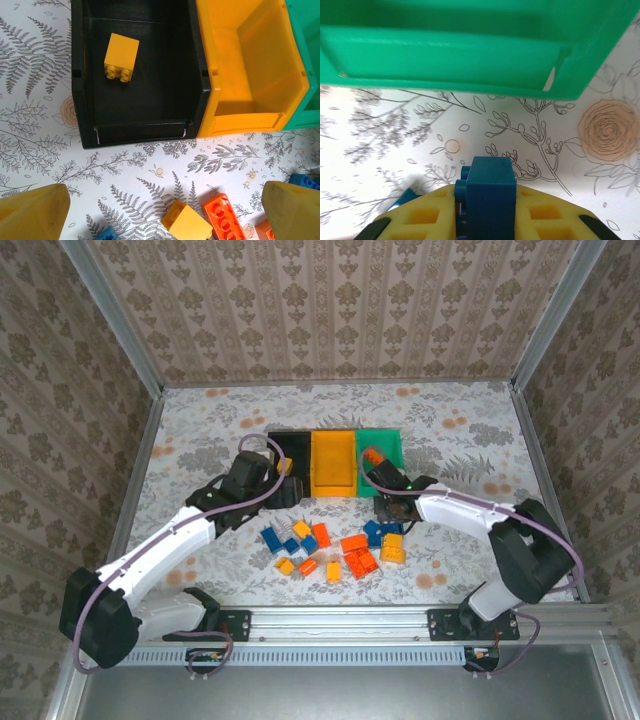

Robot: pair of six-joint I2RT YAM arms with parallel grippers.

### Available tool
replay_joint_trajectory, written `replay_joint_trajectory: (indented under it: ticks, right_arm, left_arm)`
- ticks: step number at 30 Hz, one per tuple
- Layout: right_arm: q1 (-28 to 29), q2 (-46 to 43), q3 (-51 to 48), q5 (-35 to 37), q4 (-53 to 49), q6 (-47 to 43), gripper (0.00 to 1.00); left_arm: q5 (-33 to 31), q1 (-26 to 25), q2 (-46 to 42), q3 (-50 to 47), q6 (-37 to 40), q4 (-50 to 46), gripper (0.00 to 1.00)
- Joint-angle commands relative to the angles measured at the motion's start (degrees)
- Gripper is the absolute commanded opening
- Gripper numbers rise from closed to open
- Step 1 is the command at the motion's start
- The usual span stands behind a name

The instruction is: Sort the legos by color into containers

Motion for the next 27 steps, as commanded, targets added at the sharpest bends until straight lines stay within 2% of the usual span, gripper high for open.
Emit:
replay_joint_trajectory:
  ticks: [1, 5, 9, 15, 21, 24, 27]
  right_arm:
    - [0.24, -6.54, 2.42, -0.06, -2.82, -1.19, 0.23]
    - [0.74, -9.89, 7.54, -6.85, -4.87, -3.25, 0.23]
    - [3.97, -2.99, 16.29, -9.24, -4.19, -4.72, 0.23]
    - [4.98, 12.86, 29.57, -6.25, -1.73, -4.95, 0.24]
    - [4.0, 26.19, 42.23, -1.48, -5.91, -3.96, 0.26]
    - [3.76, 29.77, 45.82, -0.24, -7.34, -3.48, 0.32]
    - [3.66, 30.76, 47.03, -0.18, -7.31, -3.17, 0.41]
  left_arm:
    - [-1.18, 0.45, -2.68, -0.97, -0.75, -0.44, 1.0]
    - [-1.12, 1.09, -5.0, -2.26, -0.57, -1.09, 1.0]
    - [-0.99, 1.6, -6.75, -3.91, -1.4, -2.14, 1.0]
    - [-0.87, 2.3, -8.76, -6.47, -3.41, -4.98, 0.98]
    - [-0.57, 2.98, -10.62, -8.88, -5.01, -6.97, 0.98]
    - [-0.44, 3.33, -10.98, -9.28, -5.23, -7.71, 0.98]
    - [-0.05, 3.55, -10.92, -9.54, -5.31, -8.08, 0.98]
